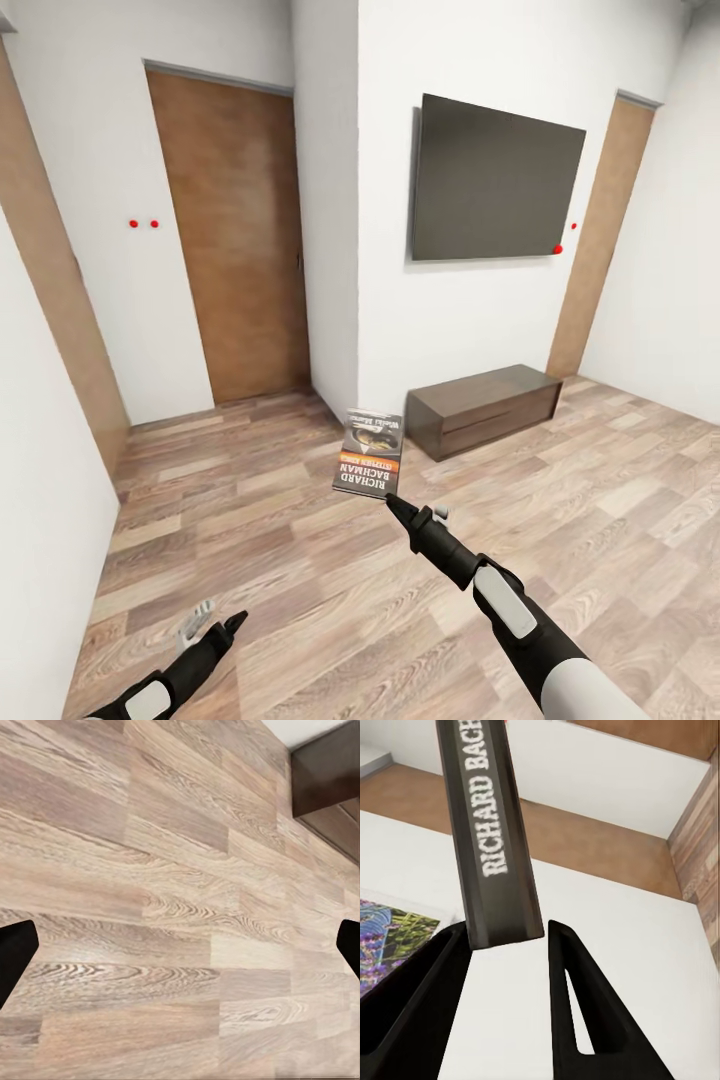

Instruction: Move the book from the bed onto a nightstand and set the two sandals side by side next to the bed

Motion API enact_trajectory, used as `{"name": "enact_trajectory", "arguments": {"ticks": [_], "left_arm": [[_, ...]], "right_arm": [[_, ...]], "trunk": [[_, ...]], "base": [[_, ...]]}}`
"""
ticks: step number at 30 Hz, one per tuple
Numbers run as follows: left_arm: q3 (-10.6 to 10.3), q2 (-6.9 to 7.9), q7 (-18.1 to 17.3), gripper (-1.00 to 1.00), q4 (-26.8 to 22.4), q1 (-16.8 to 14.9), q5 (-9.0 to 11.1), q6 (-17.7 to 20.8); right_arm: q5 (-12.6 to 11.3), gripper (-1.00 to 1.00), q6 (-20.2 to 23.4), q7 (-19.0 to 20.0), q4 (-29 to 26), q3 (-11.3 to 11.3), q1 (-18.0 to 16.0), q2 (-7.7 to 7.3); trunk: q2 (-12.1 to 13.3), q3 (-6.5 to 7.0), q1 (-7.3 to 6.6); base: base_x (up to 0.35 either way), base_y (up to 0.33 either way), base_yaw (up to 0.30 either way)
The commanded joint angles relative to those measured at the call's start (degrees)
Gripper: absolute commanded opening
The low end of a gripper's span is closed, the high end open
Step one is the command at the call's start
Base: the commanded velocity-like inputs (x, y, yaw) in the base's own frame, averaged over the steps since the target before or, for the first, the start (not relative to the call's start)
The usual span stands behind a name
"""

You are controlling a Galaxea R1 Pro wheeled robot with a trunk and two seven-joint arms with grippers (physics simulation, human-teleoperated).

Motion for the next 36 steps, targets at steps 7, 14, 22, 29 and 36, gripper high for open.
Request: {"name": "enact_trajectory", "arguments": {"ticks": [7, 14, 22, 29, 36], "left_arm": [[0.3, 0.02, -0.2, 1.0, 0.1, 0.0, -0.2, 0.1], [0.3, 0.02, -0.2, 1.0, 0.1, 0.0, -0.2, 0.1], [0.3, 0.02, -0.2, 1.0, 0.1, 0.0, -0.2, 0.1], [0.3, 0.02, -0.2, 1.0, 0.1, 0.0, -0.1, 0.1], [0.3, 0.02, -0.2, 1.0, 0.1, 0.0, -0.1, 0.1]], "right_arm": [[-0.8, -1.0, 0.4, 0.0, 0.0, 0.2, -0.1, -0.06], [-0.8, -1.0, 0.4, 0.0, 0.0, 0.2, 0.0, -0.06], [-0.8, -1.0, 0.4, 0.0, 0.0, 0.2, -0.1, -0.06], [-0.8, -1.0, 0.4, 0.0, 0.0, 0.2, -0.1, -0.06], [-0.8, -1.0, 0.4, 0.0, 0.0, 0.2, -0.1, -0.06]], "trunk": [[0.0, -0.06, 0.01], [0.0, -0.06, 0.01], [0.0, -0.06, 0.01], [0.0, -0.06, 0.01], [0.0, -0.06, 0.01]], "base": [[0.143, 0.0, -0.174], [0.143, 0.0, -0.174], [0.143, 0.0, -0.174], [0.143, 0.0, -0.174], [0.143, 0.0, -0.174]]}}
